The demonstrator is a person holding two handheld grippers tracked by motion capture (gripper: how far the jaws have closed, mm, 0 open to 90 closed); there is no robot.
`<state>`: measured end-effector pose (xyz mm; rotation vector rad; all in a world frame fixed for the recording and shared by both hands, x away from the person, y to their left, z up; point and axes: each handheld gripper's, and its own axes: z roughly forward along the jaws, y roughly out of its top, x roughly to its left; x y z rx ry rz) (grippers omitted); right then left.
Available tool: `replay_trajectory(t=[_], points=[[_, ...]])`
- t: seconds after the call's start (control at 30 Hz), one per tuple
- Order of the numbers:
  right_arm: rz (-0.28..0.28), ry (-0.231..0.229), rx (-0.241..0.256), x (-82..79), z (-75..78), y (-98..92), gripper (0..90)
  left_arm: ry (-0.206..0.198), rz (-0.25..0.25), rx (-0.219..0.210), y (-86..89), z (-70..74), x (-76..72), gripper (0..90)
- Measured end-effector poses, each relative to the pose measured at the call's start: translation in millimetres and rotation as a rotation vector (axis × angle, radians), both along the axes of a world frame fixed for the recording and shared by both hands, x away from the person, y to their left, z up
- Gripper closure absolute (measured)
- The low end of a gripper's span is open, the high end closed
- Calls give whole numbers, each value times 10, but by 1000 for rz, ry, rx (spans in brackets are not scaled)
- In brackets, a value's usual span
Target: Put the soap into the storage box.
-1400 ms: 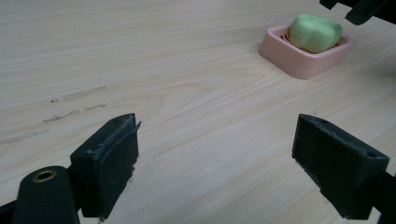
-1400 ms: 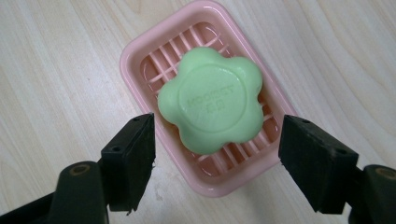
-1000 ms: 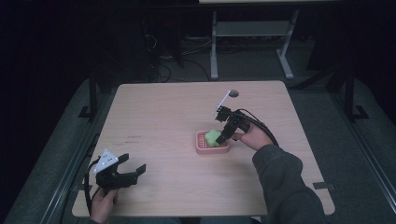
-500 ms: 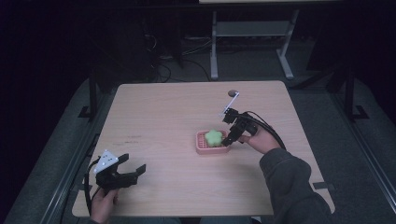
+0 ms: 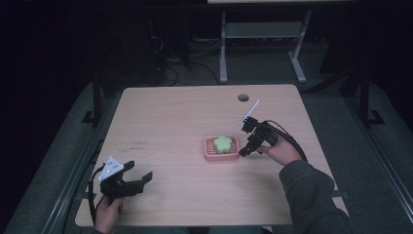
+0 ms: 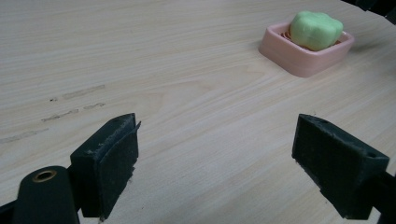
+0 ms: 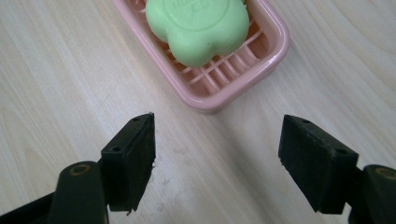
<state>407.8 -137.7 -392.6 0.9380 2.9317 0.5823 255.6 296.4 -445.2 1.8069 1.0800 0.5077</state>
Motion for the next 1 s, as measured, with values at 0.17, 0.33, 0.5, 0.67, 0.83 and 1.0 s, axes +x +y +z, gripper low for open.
replay_trajectory(t=[0.17,0.33,0.5,0.67,0.83,1.0], points=[[-11,6,6,-31,-26,-64,269,2,0,1,-2,-3,1,143],[-15,12,14,-58,-60,-116,269,-1,0,0,-3,-5,0,143],[-14,17,7,-89,-72,-144,269,4,0,6,-1,-3,-1,143],[-15,13,19,-133,-90,-186,269,4,1,4,-1,-4,0,143],[-27,30,17,-165,-149,-253,269,4,0,6,-3,-7,2,143],[-33,25,26,-200,-160,-306,269,5,-1,10,-3,-6,1,143]])
